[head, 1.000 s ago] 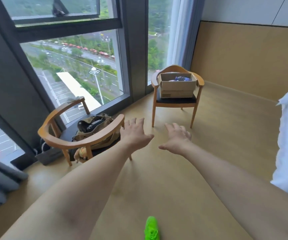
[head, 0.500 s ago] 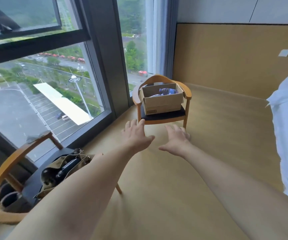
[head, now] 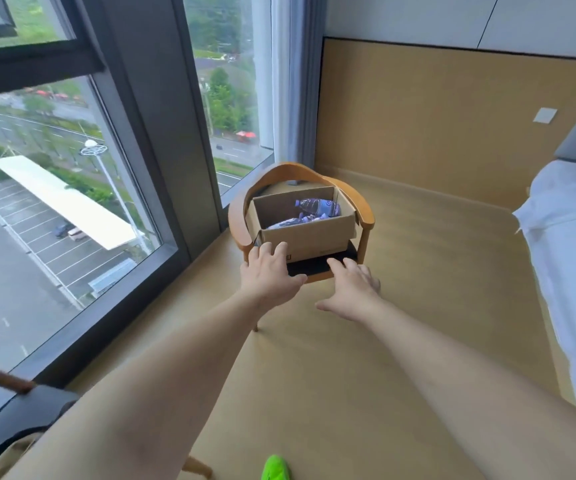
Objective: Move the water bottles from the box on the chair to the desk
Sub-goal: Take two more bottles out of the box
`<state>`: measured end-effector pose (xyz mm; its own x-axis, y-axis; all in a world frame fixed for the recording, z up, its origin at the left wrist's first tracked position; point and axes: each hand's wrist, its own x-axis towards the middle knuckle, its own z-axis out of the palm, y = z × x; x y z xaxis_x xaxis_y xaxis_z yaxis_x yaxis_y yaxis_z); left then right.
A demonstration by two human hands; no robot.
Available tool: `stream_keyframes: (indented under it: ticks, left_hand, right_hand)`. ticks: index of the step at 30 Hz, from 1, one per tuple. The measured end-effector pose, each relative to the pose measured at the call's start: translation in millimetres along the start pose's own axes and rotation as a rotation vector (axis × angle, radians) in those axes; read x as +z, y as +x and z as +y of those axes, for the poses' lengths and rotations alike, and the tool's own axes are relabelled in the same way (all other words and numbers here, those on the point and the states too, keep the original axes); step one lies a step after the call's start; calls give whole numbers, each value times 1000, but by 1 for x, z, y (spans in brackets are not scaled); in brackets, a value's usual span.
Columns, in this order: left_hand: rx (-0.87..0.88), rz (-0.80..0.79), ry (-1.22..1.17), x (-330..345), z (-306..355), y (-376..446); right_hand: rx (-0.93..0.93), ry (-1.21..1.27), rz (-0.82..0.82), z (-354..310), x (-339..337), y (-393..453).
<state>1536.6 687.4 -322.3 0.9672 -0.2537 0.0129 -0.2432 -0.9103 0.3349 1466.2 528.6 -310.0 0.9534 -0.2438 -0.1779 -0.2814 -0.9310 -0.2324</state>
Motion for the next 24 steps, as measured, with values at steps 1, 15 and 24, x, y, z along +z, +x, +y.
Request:
stream_keyframes:
  ticks: [1, 15, 24]
  left_hand:
    - [8, -7, 3, -2, -2, 22]
    - [-12, -83, -37, 27, -1, 272]
    - [-227, -211, -49, 96, -7, 441]
  right_hand:
    - [9, 1, 2, -3, -4, 20]
    - [20, 59, -34, 3, -25, 277]
    - [-35, 69, -201, 42, -4, 488]
